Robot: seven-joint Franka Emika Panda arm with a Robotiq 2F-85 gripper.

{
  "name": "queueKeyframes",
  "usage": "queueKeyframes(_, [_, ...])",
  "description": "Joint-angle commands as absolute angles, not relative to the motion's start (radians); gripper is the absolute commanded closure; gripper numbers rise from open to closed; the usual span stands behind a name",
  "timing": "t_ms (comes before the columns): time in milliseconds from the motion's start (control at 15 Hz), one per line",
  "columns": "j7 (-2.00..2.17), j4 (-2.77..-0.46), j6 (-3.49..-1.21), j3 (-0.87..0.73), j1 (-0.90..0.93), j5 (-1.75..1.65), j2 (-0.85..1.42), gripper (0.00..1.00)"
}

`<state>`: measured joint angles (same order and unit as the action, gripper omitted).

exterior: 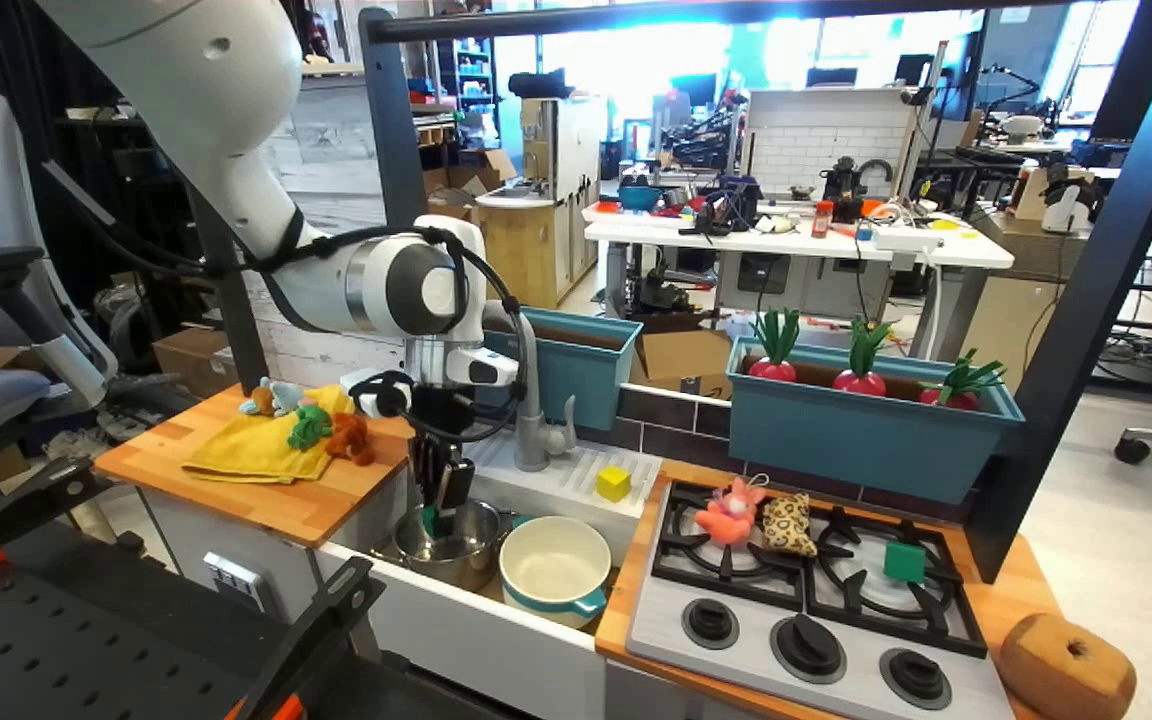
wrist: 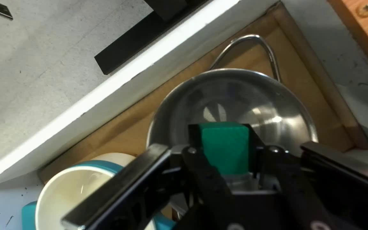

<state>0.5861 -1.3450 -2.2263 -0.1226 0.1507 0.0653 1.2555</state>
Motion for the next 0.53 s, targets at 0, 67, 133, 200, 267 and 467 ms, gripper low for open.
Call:
queueKeyframes(0, [0.596,-1.310,-2.240,-0.135,0.174,0.048,1.268,0.29])
queueKeyframes(67, [0.587,-1.336,-2.264,-0.136,0.186,0.041,1.247,0.21])
queueKeyframes(133, [0.575,-1.375,-2.294,-0.134,0.196,0.036,1.220,0.15])
queueKeyframes(200, [0.562,-1.439,-2.340,-0.135,0.214,0.027,1.177,0.08])
queueKeyframes(267, [0.549,-1.489,-2.380,-0.137,0.229,0.014,1.146,0.02])
queueKeyframes(467, [0.515,-1.649,-2.439,-0.135,0.274,-0.031,1.033,0.00])
